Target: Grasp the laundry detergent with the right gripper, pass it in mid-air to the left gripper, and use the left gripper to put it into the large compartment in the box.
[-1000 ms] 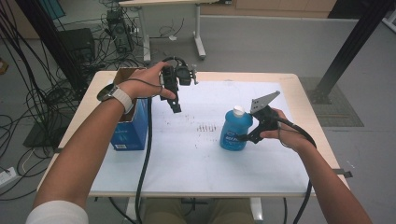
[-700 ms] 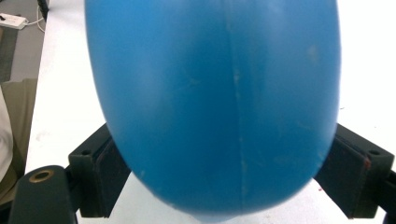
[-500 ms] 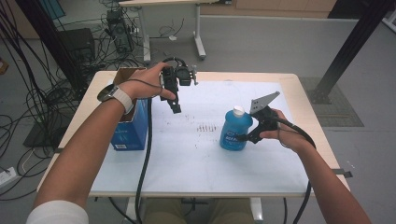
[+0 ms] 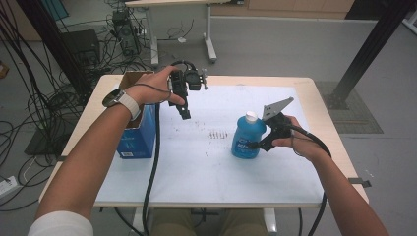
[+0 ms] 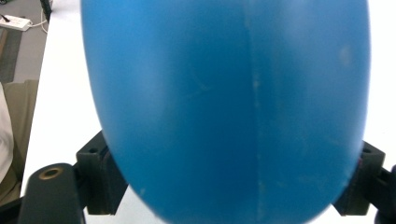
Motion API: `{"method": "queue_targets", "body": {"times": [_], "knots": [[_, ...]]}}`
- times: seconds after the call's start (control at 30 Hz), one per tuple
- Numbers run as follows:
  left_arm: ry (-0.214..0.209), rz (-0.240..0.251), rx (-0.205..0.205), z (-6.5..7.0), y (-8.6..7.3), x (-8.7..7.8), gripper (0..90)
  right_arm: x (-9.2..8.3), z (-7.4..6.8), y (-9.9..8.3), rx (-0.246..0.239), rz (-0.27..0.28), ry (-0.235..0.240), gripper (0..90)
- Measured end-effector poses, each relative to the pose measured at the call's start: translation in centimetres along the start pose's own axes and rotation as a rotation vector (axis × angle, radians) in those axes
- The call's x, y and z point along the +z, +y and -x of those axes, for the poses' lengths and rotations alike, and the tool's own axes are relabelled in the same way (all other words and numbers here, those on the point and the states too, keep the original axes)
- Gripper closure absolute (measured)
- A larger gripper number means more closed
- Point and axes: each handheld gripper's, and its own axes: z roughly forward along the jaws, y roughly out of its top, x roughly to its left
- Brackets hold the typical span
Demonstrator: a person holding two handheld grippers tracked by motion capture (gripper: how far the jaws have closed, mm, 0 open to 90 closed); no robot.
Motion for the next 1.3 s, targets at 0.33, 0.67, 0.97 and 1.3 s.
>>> {"method": "queue_targets", "body": {"times": [0.33,0.67,0.97,1.3], "knots": [[0.001,0.001,-0.002,0.0,-0.07,0.07,11.4,0.2,-0.03,-0.11,-0.005,0.008,0.006,18.3],[0.0,-0.002,-0.001,-0.04,-0.04,0.19,11.4,0.39,0.01,-0.41,-0.003,0.023,0.01,19.2],[0.0,-0.002,-0.001,-0.03,-0.03,0.26,11.4,0.46,0.02,-0.46,-0.004,0.03,0.009,19.4],[-0.001,-0.002,-0.002,-0.05,-0.07,0.34,11.4,0.74,0.0,-0.61,-0.009,0.036,0.009,19.4]]}}
